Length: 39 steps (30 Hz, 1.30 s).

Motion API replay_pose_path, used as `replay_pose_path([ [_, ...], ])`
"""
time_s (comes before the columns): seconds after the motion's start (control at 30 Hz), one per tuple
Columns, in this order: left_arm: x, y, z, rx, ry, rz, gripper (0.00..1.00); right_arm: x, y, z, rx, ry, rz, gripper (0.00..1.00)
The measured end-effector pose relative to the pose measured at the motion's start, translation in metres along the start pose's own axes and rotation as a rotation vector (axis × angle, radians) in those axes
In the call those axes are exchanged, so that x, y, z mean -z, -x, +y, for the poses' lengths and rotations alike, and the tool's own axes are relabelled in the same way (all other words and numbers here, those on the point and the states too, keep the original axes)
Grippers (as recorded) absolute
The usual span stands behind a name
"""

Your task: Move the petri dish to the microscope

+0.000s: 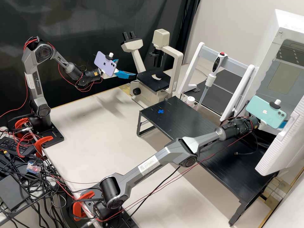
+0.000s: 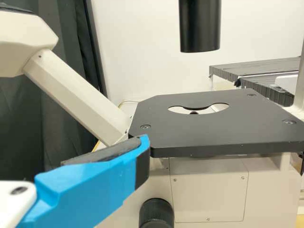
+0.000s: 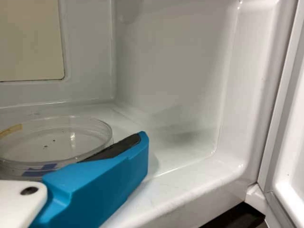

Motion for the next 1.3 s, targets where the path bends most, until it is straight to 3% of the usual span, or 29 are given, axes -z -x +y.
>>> replay_pose_path([
  [1.3, 0.0, 0.0, 0.0, 0.0, 0.0, 0.0, 1.0, -0.006, 0.009, 0.003, -0.022, 0.004, -0.013, 0.0],
])
